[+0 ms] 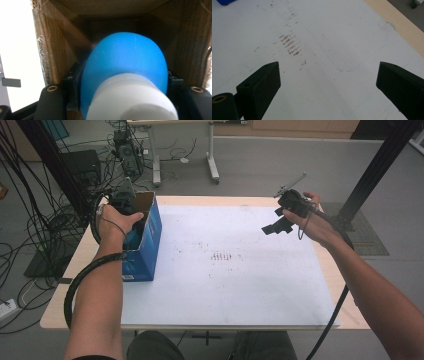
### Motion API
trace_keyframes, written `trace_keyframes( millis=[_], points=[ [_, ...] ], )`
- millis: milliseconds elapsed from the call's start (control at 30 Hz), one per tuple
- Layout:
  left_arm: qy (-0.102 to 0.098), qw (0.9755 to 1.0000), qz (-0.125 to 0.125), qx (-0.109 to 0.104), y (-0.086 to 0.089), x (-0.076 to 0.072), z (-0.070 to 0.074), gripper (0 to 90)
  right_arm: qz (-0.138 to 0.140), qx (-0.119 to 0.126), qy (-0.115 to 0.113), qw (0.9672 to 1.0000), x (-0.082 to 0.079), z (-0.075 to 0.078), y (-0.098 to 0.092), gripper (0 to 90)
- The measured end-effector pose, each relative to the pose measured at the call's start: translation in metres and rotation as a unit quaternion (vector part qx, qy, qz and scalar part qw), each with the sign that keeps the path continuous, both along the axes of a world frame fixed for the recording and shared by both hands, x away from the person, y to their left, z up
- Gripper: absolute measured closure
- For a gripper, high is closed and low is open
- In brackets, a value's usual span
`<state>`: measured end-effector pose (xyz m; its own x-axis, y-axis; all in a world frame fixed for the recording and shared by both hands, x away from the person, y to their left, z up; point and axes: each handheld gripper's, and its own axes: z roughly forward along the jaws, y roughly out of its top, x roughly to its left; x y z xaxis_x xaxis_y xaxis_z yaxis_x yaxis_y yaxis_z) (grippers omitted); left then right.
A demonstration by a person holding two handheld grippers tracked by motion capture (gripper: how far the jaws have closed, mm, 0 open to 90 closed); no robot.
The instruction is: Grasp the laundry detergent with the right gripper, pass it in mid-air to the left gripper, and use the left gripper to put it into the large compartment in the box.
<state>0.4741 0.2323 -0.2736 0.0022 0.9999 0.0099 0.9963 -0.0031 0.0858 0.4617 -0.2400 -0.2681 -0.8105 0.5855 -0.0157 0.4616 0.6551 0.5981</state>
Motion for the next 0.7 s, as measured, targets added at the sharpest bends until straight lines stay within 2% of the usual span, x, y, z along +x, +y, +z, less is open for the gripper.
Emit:
trace_keyframes(
  millis=[700],
  points=[
    [-0.003,1.0000,-0.001,0.000,0.0000,-0.0012,0.0000,35.8,0.003,-0.001,-0.004,1.0000,0.0000,0.0039,0.0034,5.5]
  ],
)
